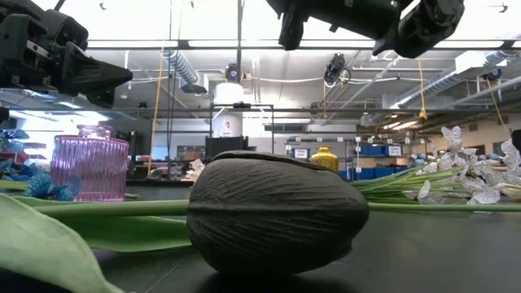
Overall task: Sort flowers into vase by color
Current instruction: Put the top blue flowers into the violet vase
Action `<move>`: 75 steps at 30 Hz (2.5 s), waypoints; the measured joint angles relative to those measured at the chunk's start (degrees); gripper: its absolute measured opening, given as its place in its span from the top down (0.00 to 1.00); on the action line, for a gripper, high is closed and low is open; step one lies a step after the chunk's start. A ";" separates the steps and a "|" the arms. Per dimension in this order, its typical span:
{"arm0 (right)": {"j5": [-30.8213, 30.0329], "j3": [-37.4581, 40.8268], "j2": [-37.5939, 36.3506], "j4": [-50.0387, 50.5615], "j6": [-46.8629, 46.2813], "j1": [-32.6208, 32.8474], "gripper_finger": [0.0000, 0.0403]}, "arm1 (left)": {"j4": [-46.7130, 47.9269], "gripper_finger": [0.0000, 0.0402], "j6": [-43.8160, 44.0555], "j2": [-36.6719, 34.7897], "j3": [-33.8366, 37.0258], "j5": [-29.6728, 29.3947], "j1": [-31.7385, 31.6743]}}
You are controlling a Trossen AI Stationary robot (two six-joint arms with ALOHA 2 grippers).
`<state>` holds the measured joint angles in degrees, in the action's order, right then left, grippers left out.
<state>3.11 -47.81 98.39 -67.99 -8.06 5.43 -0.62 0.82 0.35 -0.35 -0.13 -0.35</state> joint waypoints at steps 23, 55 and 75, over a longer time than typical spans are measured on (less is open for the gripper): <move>-0.35 0.00 0.00 0.85 0.18 0.11 0.92 | -9.65 0.91 11.79 0.01 0.01 0.01 -0.01; -0.46 0.00 -0.04 2.45 1.77 0.20 0.92 | -23.15 0.91 12.79 47.35 -26.40 8.84 0.98; -0.03 0.00 -0.04 7.38 3.30 0.24 0.92 | -36.28 0.70 4.85 57.52 -27.49 8.99 2.06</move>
<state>3.08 -47.81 98.35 -60.61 -4.76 5.67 -36.90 5.67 57.87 -27.84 8.86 1.71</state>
